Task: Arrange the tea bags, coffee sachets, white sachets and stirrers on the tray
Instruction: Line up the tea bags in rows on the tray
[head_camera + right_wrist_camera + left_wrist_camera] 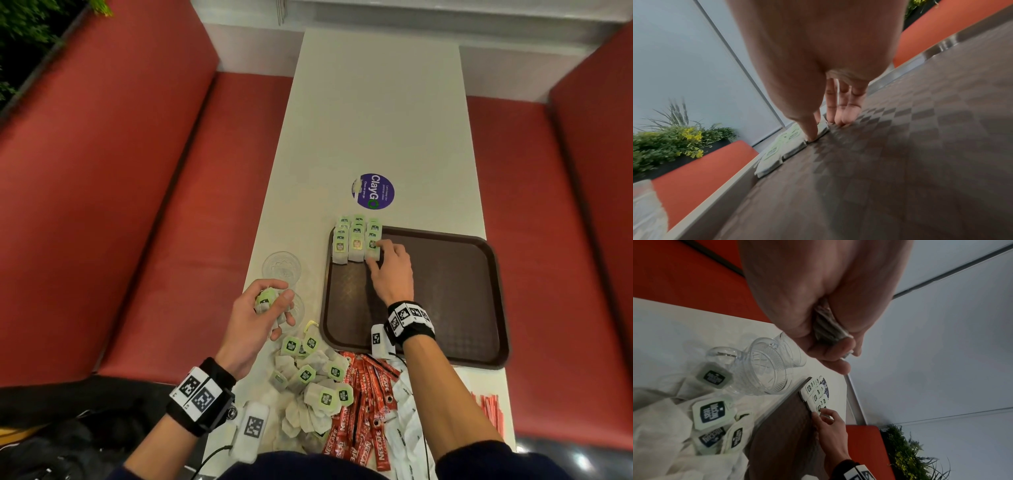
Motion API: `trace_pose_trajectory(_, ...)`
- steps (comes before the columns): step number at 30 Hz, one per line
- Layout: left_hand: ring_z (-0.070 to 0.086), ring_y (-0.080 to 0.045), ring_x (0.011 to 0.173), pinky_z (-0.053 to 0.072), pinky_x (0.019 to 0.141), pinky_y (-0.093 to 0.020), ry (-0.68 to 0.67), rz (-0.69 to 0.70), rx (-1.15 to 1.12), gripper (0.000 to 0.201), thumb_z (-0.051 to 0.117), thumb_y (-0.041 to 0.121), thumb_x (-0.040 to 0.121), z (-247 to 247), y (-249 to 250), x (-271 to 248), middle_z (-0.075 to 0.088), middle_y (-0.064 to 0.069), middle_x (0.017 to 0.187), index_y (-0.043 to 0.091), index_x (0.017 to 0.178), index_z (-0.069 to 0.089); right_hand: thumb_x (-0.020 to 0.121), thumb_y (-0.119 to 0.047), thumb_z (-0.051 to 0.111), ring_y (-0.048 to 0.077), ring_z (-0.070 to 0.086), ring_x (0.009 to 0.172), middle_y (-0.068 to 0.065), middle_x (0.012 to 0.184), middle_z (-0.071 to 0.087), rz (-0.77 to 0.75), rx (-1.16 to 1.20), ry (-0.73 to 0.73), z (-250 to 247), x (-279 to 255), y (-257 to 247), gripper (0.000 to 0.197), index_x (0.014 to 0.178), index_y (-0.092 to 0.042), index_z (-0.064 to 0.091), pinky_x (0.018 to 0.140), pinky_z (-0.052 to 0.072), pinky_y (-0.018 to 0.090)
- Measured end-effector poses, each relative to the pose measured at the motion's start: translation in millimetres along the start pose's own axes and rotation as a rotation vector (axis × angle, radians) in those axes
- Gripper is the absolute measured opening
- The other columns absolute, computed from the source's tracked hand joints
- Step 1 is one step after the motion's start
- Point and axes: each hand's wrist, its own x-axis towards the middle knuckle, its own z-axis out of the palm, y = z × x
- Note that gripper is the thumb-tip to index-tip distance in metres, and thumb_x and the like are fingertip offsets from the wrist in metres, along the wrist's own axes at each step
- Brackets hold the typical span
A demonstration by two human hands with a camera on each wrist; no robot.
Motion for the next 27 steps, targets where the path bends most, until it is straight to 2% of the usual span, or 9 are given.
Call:
trace_pose_trajectory(5,0.067,-0.027,0.073,0.036,0.048,-0.03,0.013,0.004,0.0,0.024,0.073,0.024,0.101,-3.2,0.5,-0.3,0.072,-0.016,0.092,0.012,0.121,0.068,0.104,-0.031,0.07,0.032,0.057,0.124,0.01,0.136,0.058,0.008,-0.007,0.01,1.4,4.9,-2.2,0.037,0.138,-0.02,0.06,0.097,0.054,0.048)
trace_pose_trajectory(9,0.067,-0.027,0.074,0.037,0.048,-0.029,0.006,-0.009,-0.017,0.035,0.074,0.035,0.095,-1.3,3.5,-1.1,0.072,-0.015,0.091,0.011,0.121,0.067,0.104,-0.031,0.07,0.033,0.056,0.124,0.011,0.135,0.058,0.013,-0.025,0.015,2.6,2.8,-4.5,0.038,0.138,-0.018,0.059,0.094,0.055,0.048)
trace_pose_trajectory(13,0.067,-0.028,0.076,0.035,0.05,-0.029,-0.022,-0.035,-0.036,0.036,0.071,0.038,0.099,2.7,5.9,-0.1,0.071,-0.013,0.09,0.01,0.122,0.066,0.102,-0.031,0.073,0.027,0.052,0.128,0.009,0.141,0.055,0.01,0.061,0.093,-11.6,-5.2,-15.3,0.042,0.14,-0.02,0.058,0.102,0.055,0.045)
trace_pose_trajectory(15,0.066,-0.027,0.077,0.034,0.051,-0.03,-0.036,-0.055,-0.066,0.037,0.065,0.039,0.103,5.5,7.6,1.5,0.071,-0.014,0.091,0.009,0.125,0.065,0.103,-0.035,0.071,0.022,0.06,0.117,0.005,0.133,0.06,-0.036,0.145,0.109,-26.3,-14.9,-35.5,0.033,0.132,-0.021,0.063,0.099,0.054,0.039)
trace_pose_trajectory(17,0.066,-0.027,0.077,0.033,0.053,-0.031,-0.052,-0.103,-0.129,0.036,0.055,0.038,0.111,8.7,9.3,4.3,0.07,-0.017,0.095,0.007,0.129,0.062,0.105,-0.039,0.069,0.008,0.068,0.095,-0.006,0.116,0.069,-0.086,0.28,0.041,-44.2,-34.3,-63.0,0.018,0.116,-0.024,0.07,0.088,0.055,0.028)
trace_pose_trajectory(20,0.069,-0.029,0.083,0.036,0.055,-0.033,-0.09,-0.139,-0.203,0.026,0.044,0.016,0.113,13.2,9.4,7.7,0.071,-0.023,0.104,0.008,0.134,0.057,0.107,-0.045,0.066,-0.002,0.069,0.086,-0.015,0.093,0.076,-0.124,0.425,-0.184,-66.1,-72.2,-100.4,0.019,0.102,-0.029,0.074,0.075,0.052,0.013)
trace_pose_trajectory(23,0.069,-0.023,0.083,0.036,0.051,-0.03,-0.1,-0.076,-0.1,0.037,0.048,-0.006,0.103,22.1,11.4,6.1,0.074,-0.02,0.102,0.013,0.134,0.055,0.108,-0.047,0.063,0.004,0.071,0.079,-0.013,0.087,0.078,-0.185,0.495,-0.362,-74.7,-101.7,-120.7,0.024,0.1,-0.027,0.074,0.073,0.055,0.02)
trace_pose_trajectory(25,0.065,-0.015,0.076,0.038,0.049,-0.026,-0.09,-0.034,-0.043,0.032,0.053,-0.003,0.107,27.7,10.8,3.6,0.074,-0.011,0.091,0.017,0.132,0.055,0.107,-0.042,0.068,0.008,0.071,0.078,-0.009,0.085,0.078,-0.199,0.568,-0.348,-76.8,-114.8,-127.3,0.017,0.101,-0.026,0.072,0.074,0.055,0.024)
trace_pose_trajectory(27,0.059,-0.016,0.075,0.042,0.05,-0.026,-0.064,-0.002,-0.028,0.026,0.058,0.006,0.11,30.0,8.7,2.9,0.071,-0.01,0.092,0.021,0.131,0.058,0.104,-0.04,0.072,0.011,0.07,0.076,-0.003,0.083,0.076,-0.196,0.648,-0.298,-79.1,-125.7,-130.7,0.016,0.101,-0.026,0.068,0.073,0.057,0.03)
